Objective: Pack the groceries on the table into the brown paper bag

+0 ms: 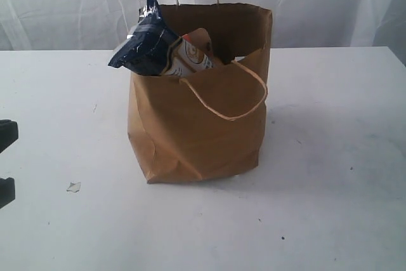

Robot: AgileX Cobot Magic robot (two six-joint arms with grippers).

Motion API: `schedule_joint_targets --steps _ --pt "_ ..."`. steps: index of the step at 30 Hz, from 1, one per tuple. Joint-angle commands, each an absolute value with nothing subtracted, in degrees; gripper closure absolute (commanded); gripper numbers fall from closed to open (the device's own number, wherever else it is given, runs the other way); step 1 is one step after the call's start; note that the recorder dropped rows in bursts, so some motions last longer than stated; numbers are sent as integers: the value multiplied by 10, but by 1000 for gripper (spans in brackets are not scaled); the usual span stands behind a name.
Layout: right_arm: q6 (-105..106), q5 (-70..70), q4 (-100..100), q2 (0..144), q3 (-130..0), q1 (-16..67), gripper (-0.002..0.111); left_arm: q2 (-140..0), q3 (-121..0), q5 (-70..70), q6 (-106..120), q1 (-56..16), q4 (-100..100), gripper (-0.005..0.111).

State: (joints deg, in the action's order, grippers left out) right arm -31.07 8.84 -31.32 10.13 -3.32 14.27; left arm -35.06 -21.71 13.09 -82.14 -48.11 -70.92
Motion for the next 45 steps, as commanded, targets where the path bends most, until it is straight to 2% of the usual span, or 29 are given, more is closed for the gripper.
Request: schedule_joint_targets --steps 1,9,33,38,42,45 --pt "-43 73 -96 91 -11 143 108 -347 -214 134 -823 -481 -714 107" --pt "4 92 -75 0 0 143 108 -347 -214 133 -823 -481 -714 107" --pt "13 123 -43 0 0 143 108 -344 -212 133 -823 -481 -714 107" --pt "13 123 -43 0 0 143 108 -235 -141 133 -823 -481 -715 107" --pt "13 123 -43 0 0 143 108 -97 -71 56 -823 -481 -729 107" --pt "13 123 -43 0 0 143 108 -63 -47 30 -823 -481 -729 107"
